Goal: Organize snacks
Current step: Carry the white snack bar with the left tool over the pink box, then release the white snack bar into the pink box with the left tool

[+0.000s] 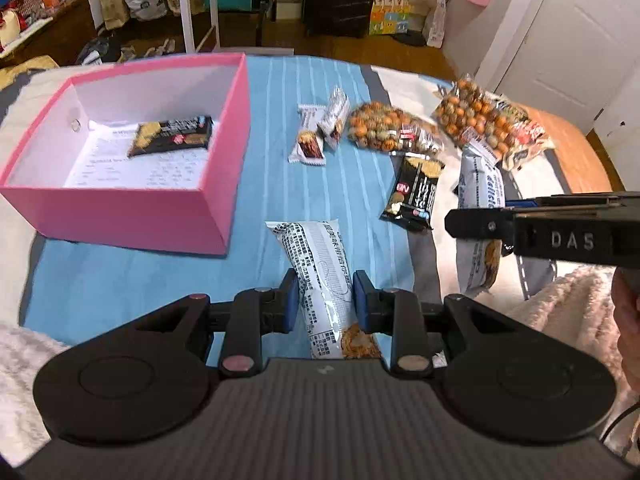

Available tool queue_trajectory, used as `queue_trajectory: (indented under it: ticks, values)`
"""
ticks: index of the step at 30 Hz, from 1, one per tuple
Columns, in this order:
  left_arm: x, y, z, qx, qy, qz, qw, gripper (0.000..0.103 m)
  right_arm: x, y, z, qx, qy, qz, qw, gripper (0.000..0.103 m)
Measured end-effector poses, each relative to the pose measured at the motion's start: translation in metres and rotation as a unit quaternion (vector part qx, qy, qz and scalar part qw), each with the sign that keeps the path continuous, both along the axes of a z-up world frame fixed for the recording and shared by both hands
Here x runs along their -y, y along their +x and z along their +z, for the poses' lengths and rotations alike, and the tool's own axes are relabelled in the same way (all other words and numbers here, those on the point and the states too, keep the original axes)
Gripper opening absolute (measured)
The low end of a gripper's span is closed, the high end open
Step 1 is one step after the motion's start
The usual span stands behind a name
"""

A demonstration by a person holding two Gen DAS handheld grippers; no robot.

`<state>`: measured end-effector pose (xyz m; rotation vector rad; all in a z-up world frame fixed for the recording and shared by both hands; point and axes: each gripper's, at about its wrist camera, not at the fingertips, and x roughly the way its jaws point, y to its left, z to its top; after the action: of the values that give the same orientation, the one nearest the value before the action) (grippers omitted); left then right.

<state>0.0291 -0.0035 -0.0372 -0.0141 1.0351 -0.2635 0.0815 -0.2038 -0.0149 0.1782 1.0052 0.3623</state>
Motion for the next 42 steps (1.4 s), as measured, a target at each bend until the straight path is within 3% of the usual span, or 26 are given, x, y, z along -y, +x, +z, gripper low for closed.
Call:
queue_trajectory:
  ticks: [11,18,22,29,34,42]
  values:
    - [-0.058,-0.003,0.048,0.061,-0.008,0.05,0.9969,0.027,-0.053,0.015,0.041,0.05,0.015,0.07,0.996,0.031]
    - [-0.093,0.037,0.06,0.075,-0.019,0.102,0.9918,0.027,-0.098,0.062,0.048,0.066,0.015,0.12,0.99,0.031]
    - [-0.111,0.083,0.058,0.054,-0.018,0.115,0.9918,0.027,-0.126,0.098,0.04,0.053,0.018,0.139,0.989,0.031]
    - [-0.139,0.148,0.025,0.034,0.031,0.132,0.9902,0.027,-0.17,0.144,0.008,0.051,0.003,0.166,0.985,0.031]
    - [-0.167,0.169,-0.018,0.027,-0.01,0.15,0.9883,0.027,-0.188,0.164,-0.027,0.032,-0.013,0.162,0.986,0.031]
    - [-0.173,0.185,-0.048,0.011,-0.003,0.138,0.9904,0.027,-0.195,0.175,-0.06,0.026,-0.015,0.159,0.987,0.032]
